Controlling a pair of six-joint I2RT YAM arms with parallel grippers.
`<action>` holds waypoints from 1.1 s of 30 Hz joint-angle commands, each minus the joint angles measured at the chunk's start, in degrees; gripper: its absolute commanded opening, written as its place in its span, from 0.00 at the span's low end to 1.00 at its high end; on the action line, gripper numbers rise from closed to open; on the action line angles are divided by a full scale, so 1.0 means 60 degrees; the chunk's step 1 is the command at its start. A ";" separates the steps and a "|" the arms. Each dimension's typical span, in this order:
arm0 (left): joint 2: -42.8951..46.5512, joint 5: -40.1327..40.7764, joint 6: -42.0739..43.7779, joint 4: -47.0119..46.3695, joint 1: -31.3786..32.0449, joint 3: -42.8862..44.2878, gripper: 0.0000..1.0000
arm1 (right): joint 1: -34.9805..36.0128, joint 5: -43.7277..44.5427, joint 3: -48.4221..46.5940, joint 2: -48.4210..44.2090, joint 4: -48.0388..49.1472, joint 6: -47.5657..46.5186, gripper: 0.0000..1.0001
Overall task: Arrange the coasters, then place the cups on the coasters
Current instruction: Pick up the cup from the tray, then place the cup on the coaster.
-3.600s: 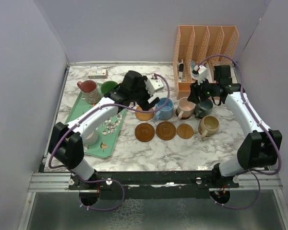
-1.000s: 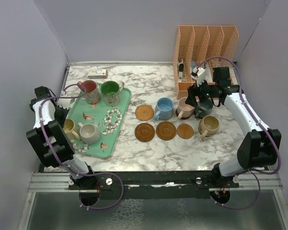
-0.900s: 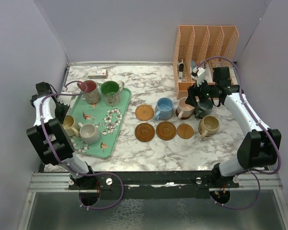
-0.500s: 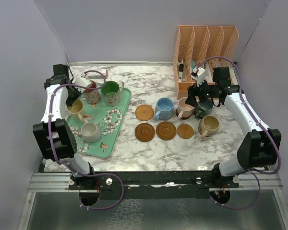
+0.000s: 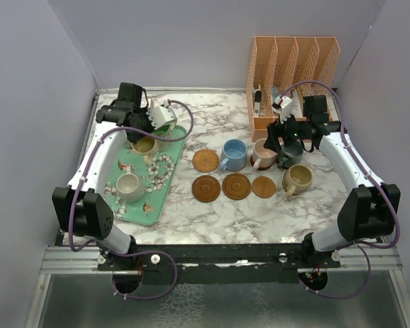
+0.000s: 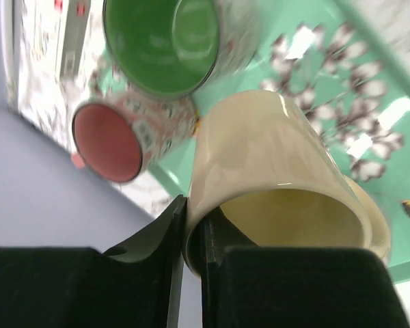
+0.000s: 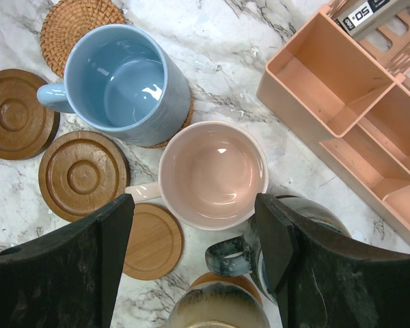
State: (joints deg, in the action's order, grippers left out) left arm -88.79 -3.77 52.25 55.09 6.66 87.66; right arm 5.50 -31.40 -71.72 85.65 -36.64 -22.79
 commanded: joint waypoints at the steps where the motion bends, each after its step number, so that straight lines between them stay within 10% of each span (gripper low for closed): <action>1: 0.0811 -0.1192 0.0054 -0.0039 0.1162 0.0095 0.00 | -0.0067 -0.0196 0.0039 0.0106 -0.0028 -0.0043 0.72; 33: -0.4710 -0.1550 0.0447 0.0062 0.8236 0.5550 0.00 | -0.1866 0.0191 0.0385 -0.0122 0.0879 0.1544 0.71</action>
State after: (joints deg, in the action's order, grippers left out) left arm -114.21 -12.58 51.92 56.14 54.13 114.98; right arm -4.23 -30.48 -70.11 85.71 -33.10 -14.09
